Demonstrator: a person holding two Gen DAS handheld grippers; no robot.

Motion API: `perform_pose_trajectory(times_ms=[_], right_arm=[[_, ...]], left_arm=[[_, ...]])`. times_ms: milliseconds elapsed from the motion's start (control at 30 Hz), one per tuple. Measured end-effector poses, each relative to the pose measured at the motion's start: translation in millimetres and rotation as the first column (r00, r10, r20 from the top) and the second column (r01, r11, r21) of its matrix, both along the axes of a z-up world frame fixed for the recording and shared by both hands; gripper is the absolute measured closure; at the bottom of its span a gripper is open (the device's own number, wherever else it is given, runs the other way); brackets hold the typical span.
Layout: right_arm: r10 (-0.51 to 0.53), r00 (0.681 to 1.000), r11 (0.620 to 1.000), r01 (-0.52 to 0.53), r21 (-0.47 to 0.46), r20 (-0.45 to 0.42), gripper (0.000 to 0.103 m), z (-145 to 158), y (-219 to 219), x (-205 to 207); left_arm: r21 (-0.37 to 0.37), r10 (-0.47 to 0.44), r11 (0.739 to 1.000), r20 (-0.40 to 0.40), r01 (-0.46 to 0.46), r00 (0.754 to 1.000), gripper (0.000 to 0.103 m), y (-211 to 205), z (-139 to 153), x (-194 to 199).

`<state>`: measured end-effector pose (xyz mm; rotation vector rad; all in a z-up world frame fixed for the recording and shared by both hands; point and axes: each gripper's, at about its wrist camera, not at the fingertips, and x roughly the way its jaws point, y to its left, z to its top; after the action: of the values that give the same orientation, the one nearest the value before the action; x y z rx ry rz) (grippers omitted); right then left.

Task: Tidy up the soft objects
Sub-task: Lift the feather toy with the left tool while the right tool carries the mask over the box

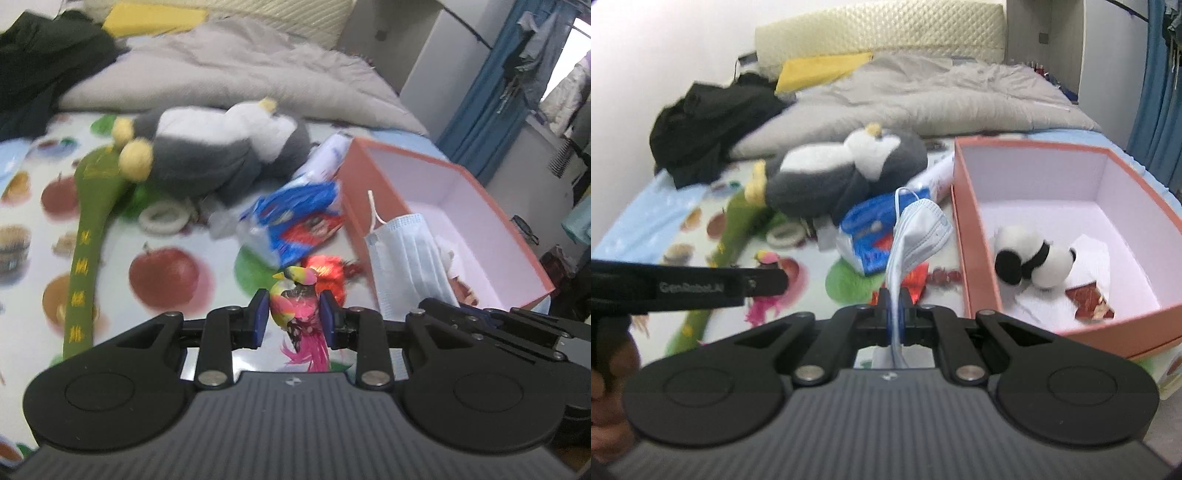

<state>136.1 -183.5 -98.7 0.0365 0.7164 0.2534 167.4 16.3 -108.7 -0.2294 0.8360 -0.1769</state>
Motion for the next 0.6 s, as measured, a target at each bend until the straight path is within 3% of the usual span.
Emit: perform_pose_trajectory(times_ms=[367,600], right_arm=[[-0.050,0.990,0.998,0.044,0.051,0.131,0.096,65.8,-31.0,21.8],[-0.081,0.966,0.997,0.083,0.006,0.245,0.096,103.5,-52.5,30.8]], left_arm=[[0.007,-0.090,0.996,0.124,0.090,0.988,0.069,-33.6,75.0,39.2],[-0.005,-0.153,0.987,0.212,0.158,0.965,0.069,-61.0,120.5,63.6]])
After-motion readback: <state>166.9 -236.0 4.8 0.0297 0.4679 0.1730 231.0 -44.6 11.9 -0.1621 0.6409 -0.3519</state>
